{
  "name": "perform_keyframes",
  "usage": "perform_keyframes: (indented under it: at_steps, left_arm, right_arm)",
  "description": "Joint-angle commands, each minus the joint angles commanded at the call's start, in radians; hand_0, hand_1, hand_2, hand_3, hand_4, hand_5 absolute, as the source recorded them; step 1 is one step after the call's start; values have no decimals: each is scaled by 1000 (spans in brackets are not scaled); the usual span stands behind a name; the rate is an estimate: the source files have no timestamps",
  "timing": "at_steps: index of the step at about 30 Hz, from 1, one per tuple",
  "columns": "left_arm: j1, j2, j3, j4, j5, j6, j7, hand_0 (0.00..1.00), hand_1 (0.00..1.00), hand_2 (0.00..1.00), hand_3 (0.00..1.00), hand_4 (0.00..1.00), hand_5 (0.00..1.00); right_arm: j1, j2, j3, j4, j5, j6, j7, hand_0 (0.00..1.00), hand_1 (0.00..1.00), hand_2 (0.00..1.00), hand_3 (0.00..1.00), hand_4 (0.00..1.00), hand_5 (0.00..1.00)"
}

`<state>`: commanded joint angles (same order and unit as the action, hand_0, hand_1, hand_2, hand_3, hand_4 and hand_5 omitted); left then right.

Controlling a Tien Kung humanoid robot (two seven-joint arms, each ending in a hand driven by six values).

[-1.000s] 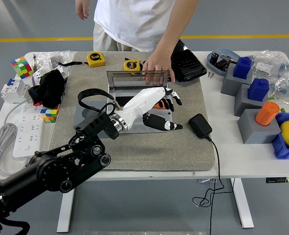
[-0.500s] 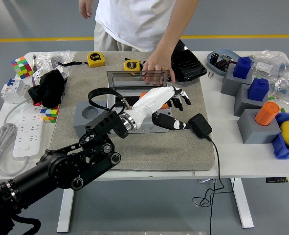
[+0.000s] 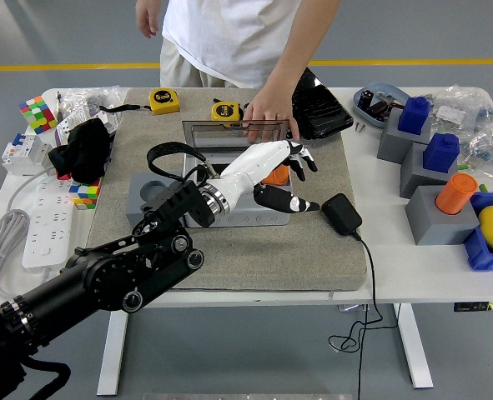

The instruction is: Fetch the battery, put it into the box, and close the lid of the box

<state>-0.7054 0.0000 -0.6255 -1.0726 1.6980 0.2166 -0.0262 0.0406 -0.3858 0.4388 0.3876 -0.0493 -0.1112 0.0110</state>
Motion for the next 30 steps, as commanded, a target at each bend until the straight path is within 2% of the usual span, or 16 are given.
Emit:
perform_keyframes:
  at_steps: [1,2,4,7,8,13,14,17,22,25,26,30]
  left_arm:
    - [2,0,0,-17,0,-3,5,670,615,498,560,998,317]
    - [3,0,1,-29,0,-5,9,482,549,486,560,998,319]
    - [7,8,6,-59,-2,-9,16,482,549,486,560,998,319]
    - [15,34,17,-91,-4,-10,19,482,549,486,560,998,319]
    - [19,42,20,-98,-3,-10,21,449,516,471,558,998,319]
    - [38,77,33,-110,6,-11,25,449,516,471,558,998,319]
    - [42,85,33,-111,7,-10,25,423,428,442,558,998,321]
    - [45,95,36,-101,10,-9,26,423,428,442,558,998,321]
    - [43,89,46,-60,15,-8,24,415,413,438,555,998,321]
    - [39,75,48,-37,17,-8,22,415,413,438,555,998,321]
    - [37,69,47,-30,16,-7,20,422,456,441,555,998,323]
    - [25,46,41,-13,13,-3,12,422,456,441,555,998,323]
  right_arm:
    - [-1,0,0,0,-1,0,0,560,600,585,545,925,469]
    - [-1,0,1,0,-1,0,0,559,599,584,544,925,469]
    - [-2,0,1,0,-1,0,0,559,599,584,544,925,469]
    - [-3,0,1,-1,-1,0,1,559,599,584,544,925,469]
    - [-3,0,1,-1,-1,0,1,559,599,583,544,924,468]
    - [-3,0,5,0,-4,-1,2,559,599,583,544,924,468]
    - [-3,0,5,0,-4,-1,2,558,599,583,544,924,467]
    - [-3,0,6,0,-4,-1,2,558,599,583,544,924,467]
    - [-2,0,6,0,-3,-1,2,557,599,583,544,923,467]
    - [-1,0,7,0,-4,-1,2,557,599,583,544,923,467]
    - [-1,0,8,1,-5,-1,2,558,599,583,544,923,467]
    - [-1,0,9,3,-7,-2,3,558,599,583,544,923,467]
